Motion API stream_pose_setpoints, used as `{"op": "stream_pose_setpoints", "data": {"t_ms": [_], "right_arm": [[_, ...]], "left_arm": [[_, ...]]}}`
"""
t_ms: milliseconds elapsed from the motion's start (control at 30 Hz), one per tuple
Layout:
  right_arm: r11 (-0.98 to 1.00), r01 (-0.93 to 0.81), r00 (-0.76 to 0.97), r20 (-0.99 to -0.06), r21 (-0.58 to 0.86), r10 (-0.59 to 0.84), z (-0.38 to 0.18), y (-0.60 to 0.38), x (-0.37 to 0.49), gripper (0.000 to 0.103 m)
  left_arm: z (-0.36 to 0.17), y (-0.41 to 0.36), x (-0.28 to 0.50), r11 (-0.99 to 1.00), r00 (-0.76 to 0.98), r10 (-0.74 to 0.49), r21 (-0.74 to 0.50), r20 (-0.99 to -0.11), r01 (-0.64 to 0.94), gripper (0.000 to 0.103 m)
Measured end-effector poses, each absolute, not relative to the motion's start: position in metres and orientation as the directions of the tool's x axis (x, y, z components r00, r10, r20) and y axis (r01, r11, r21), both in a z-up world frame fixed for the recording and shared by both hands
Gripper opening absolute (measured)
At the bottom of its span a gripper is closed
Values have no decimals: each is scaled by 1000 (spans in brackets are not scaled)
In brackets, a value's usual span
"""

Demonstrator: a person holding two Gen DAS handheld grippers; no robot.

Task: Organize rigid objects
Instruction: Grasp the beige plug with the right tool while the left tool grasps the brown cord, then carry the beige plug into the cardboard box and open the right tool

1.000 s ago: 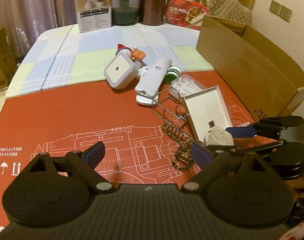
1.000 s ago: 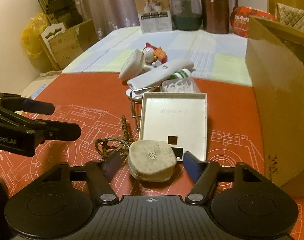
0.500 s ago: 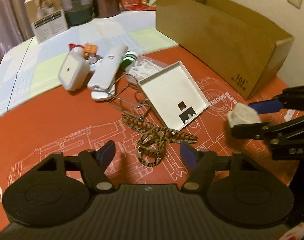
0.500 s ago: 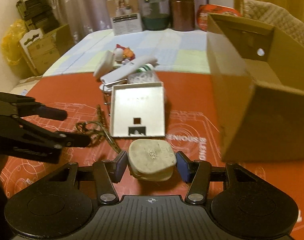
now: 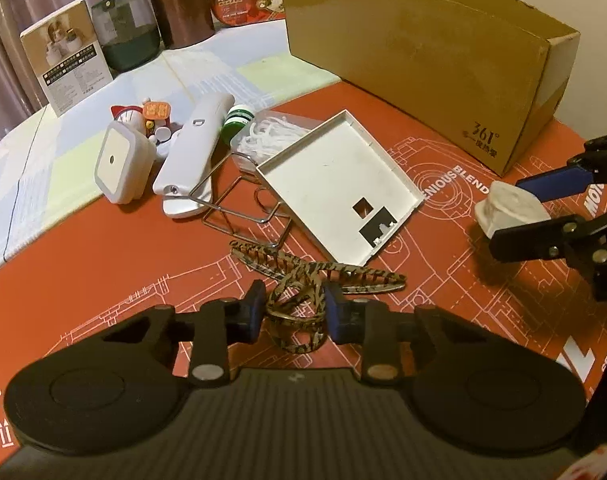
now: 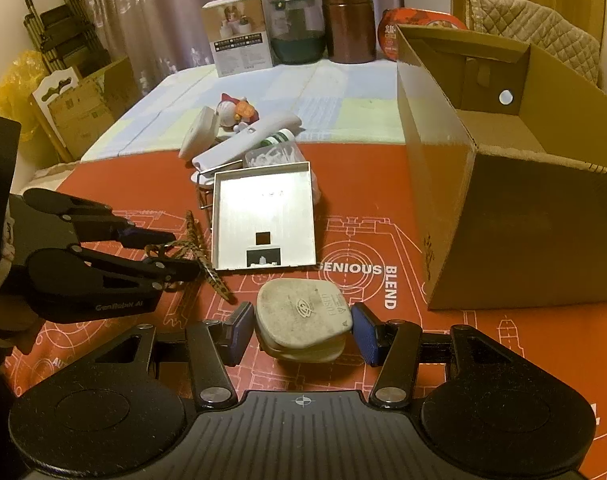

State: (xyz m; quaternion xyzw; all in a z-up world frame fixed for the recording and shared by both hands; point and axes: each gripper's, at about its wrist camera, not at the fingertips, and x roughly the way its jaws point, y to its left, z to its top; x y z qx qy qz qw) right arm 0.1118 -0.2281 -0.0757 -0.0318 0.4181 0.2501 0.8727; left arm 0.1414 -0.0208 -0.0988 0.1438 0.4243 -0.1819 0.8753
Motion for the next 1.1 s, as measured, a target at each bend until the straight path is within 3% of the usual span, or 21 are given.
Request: {"op": "stream_pose_setpoints", "data": {"t_ms": [600,1100], "right_arm": [[876,-459,580,-699,145,419,-43,-230,96,50],[915,-390,726,-577,101,373,42,-275,101,50]], "left_arm": [[-56,-8,112,942,580,-211,-6,-787,335,26],[51,-54,112,938,691,-287,-47,-663,345,26]]}}
